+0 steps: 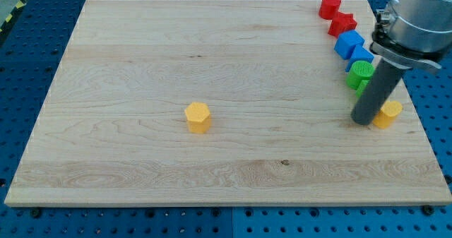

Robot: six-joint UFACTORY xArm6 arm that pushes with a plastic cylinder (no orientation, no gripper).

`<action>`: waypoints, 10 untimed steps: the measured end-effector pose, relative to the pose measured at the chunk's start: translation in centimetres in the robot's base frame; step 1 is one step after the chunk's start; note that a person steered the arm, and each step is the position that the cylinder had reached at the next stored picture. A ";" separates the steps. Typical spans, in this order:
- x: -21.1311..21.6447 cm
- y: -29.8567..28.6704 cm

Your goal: Place the yellow hexagon to the bottom right of the board

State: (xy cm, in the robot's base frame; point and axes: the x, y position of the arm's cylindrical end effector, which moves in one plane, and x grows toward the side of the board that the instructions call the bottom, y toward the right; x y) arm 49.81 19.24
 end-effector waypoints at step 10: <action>0.4 -27.0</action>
State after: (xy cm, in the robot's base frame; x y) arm 50.25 -7.72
